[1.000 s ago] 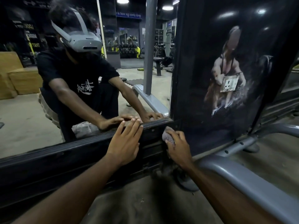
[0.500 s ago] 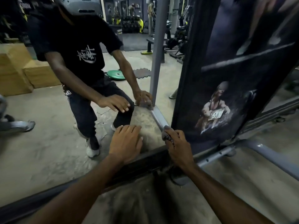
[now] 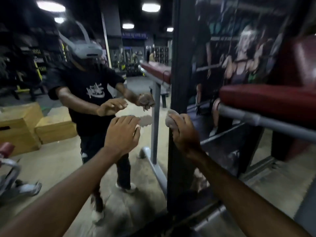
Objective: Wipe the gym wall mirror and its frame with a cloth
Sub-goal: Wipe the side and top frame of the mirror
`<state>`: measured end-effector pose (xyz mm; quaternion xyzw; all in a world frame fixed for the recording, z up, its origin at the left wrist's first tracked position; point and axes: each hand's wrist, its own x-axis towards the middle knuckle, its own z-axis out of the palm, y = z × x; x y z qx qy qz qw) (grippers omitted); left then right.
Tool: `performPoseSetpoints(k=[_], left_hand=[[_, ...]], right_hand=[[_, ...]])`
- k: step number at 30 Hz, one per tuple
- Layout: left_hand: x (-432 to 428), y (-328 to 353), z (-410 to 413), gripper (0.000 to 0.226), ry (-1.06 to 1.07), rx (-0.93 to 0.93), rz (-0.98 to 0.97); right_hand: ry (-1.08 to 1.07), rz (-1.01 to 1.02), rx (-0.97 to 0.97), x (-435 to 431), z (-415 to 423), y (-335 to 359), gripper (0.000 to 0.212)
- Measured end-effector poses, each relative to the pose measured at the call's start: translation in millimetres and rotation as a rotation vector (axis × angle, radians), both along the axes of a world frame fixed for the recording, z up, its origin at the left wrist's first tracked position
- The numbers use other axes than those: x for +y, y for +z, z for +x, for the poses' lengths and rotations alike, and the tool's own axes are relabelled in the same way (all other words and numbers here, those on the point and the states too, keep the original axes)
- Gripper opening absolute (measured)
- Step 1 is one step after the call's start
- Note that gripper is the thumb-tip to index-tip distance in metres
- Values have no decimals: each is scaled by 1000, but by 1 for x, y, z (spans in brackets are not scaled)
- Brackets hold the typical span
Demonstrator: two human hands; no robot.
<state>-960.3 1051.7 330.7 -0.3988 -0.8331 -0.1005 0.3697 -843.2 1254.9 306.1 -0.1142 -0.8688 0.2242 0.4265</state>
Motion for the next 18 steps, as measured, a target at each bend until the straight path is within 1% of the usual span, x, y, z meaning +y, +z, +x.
performPoseSetpoints(k=[2,4,7,12,16,18], left_hand=[[24,59,-4,38,-15,88,80],[40,108,-9,37,-12,155,145],[53,172,-17,38,20,237,167],[77,274,-15,58,29,301,174],[103,346,-38,47,65,453,175],[115,377,-49,41,77,486,172]], right_hand=[[-13,91,41,17,-11,58,39],[4,162,86,25,-21,110,43],[8,178,173,30,-37,177,48],[-7,172,365,51,-64,284,48],[-57,213,462,81,-89,356,48],[-86,228,475,96,-99,388,48]])
